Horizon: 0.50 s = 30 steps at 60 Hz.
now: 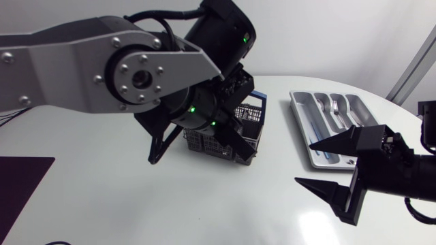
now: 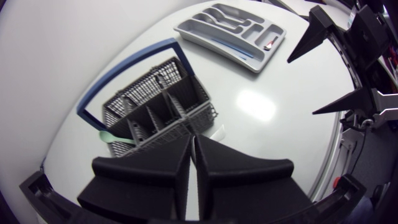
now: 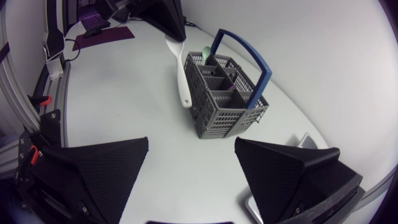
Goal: Unload the cutlery basket into the drawer organizer.
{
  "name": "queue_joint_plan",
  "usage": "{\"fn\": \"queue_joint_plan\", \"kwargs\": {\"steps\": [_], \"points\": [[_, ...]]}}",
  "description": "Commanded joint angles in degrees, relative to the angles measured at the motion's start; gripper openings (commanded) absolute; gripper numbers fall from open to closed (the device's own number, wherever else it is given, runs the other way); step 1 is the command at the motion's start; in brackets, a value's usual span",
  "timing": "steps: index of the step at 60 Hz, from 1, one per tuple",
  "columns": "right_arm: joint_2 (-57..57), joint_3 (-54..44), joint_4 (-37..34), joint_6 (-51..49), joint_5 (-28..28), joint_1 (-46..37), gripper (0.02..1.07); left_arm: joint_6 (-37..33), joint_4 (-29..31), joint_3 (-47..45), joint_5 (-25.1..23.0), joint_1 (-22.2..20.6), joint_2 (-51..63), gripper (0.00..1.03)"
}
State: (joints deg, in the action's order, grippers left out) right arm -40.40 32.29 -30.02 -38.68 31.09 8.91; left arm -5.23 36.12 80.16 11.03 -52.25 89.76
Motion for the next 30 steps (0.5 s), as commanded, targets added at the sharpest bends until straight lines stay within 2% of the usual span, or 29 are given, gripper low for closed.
{"fn": "queue_joint_plan", "kwargs": {"steps": [1,9,12,21,30], "points": [[0.0,0.9,1.7,5.1,-1.4,4.3,1.02,4.9,1.1,-0.5,-4.6,0.5,2.7,0.04],[-2.0,0.1,6.2,8.7,-7.0,12.3,1.02,8.0,1.6,0.4,-12.9,2.0,4.1,0.04],[-3.6,-0.4,8.0,9.5,-7.4,13.9,0.97,9.2,2.1,1.1,-16.6,2.9,4.7,0.04],[-7.7,-0.7,11.7,10.9,-9.2,17.4,0.93,10.4,2.7,2.3,-21.9,4.3,4.9,0.04],[-10.0,0.4,11.9,10.9,-9.2,18.3,0.86,10.8,3.0,2.6,-24.1,4.6,4.9,0.04]]}}
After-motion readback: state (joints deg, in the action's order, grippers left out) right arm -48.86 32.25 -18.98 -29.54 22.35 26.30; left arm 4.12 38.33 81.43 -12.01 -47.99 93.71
